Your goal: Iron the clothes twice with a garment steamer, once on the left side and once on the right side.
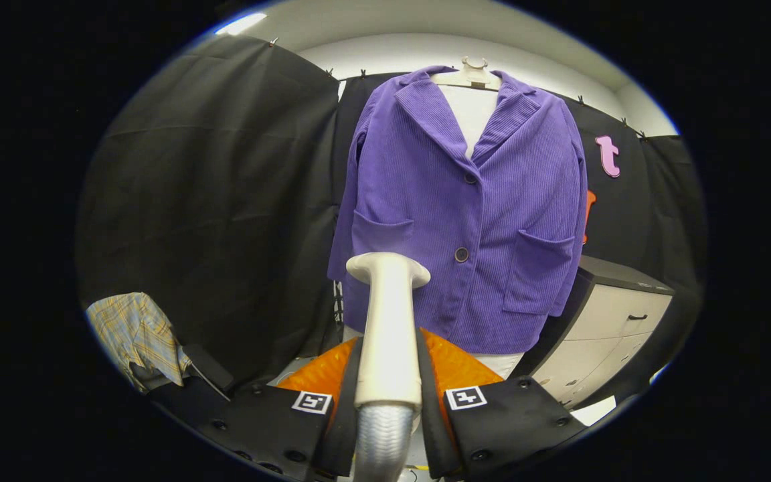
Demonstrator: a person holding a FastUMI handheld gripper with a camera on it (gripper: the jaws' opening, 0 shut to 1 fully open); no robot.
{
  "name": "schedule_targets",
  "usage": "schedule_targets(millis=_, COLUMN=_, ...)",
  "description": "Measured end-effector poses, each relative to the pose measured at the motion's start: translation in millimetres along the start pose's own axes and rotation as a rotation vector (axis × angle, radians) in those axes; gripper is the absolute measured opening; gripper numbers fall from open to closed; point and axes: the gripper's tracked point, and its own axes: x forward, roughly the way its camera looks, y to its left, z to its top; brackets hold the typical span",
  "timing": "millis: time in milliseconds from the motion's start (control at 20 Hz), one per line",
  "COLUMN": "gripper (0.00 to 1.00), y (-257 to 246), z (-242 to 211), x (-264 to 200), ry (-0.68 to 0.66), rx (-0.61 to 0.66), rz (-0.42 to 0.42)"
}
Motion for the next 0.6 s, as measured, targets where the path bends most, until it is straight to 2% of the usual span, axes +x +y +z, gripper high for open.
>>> schedule_targets(millis=600, gripper=0.48, y=-21.0, z=94.4, x=-59.8, ry=-0.171, rx=0.049, rz=0.038)
